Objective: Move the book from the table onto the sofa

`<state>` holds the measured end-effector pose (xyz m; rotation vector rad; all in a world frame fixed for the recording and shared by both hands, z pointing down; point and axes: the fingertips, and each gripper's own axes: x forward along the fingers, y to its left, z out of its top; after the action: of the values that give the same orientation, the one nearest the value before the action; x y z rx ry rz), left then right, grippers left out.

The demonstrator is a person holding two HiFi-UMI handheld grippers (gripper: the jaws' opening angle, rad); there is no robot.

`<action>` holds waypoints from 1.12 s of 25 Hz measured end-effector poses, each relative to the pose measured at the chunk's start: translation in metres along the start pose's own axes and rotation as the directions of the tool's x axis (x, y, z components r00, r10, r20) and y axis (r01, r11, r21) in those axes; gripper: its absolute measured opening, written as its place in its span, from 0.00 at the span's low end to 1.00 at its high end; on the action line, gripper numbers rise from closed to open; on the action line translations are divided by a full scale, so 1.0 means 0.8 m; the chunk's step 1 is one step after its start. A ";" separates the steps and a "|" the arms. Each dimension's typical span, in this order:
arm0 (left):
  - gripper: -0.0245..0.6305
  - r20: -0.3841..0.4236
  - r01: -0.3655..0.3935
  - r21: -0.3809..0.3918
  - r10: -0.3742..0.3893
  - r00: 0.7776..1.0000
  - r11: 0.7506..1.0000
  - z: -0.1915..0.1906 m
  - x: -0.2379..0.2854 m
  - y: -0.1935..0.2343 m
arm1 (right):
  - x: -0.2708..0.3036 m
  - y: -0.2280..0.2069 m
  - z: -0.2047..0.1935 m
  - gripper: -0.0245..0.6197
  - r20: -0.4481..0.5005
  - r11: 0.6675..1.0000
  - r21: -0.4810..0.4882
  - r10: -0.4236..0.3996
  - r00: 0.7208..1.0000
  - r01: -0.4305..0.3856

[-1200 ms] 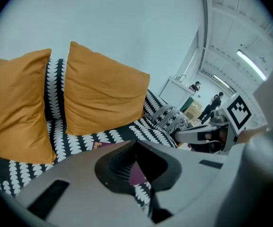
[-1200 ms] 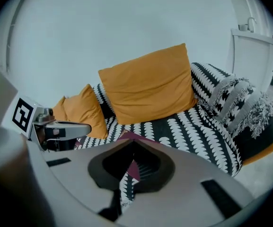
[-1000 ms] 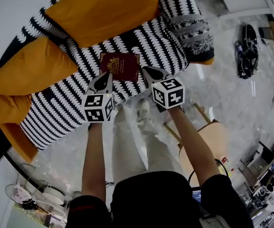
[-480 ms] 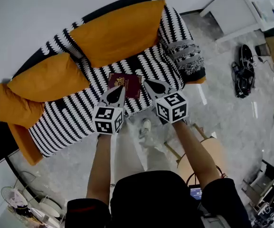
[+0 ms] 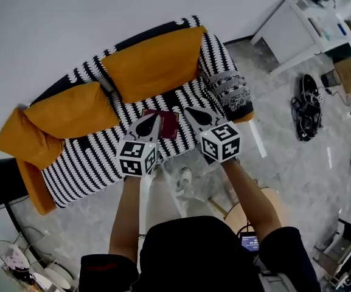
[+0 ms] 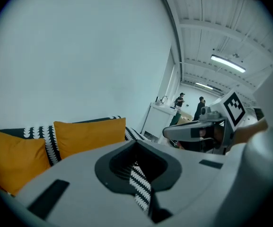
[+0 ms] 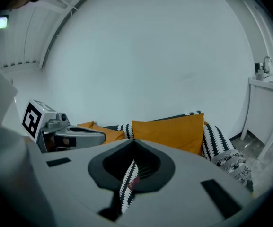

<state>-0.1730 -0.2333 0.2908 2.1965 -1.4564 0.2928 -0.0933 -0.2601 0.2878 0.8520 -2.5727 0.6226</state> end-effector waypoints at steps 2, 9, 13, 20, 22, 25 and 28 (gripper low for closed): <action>0.06 0.018 -0.006 0.018 0.006 1.000 1.000 0.013 -0.010 -0.013 | -0.014 0.009 0.019 0.06 0.027 1.000 -0.024 0.016 1.000 -0.015; 0.06 0.066 -0.015 0.044 0.012 0.998 0.999 0.053 -0.050 -0.051 | -0.064 0.039 0.071 0.06 0.131 0.997 -0.041 0.063 0.989 -0.059; 0.06 0.097 -0.038 0.056 0.033 0.995 0.998 0.071 -0.060 -0.068 | -0.082 0.042 0.090 0.06 0.173 0.995 -0.053 0.091 0.981 -0.083; 0.06 0.139 -0.055 0.032 0.050 0.989 0.998 0.085 -0.086 -0.099 | -0.107 0.072 0.107 0.06 0.202 0.987 -0.084 0.151 0.968 -0.136; 0.06 0.152 -0.056 0.032 0.051 0.987 0.998 0.090 -0.095 -0.104 | -0.112 0.081 0.111 0.06 0.205 0.985 -0.097 0.163 0.965 -0.146; 0.06 0.176 -0.068 0.042 0.060 0.983 0.997 0.101 -0.110 -0.105 | -0.114 0.096 0.119 0.06 0.212 0.981 -0.119 0.174 0.962 -0.151; 0.06 0.202 -0.093 0.042 0.083 0.976 0.995 0.109 -0.128 -0.098 | -0.115 0.115 0.127 0.06 0.226 0.978 -0.141 0.180 0.957 -0.151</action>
<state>-0.1508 -0.1699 0.1503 2.2601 -1.6739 0.1425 -0.1014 -0.2019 0.1330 0.7130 -2.8885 0.4238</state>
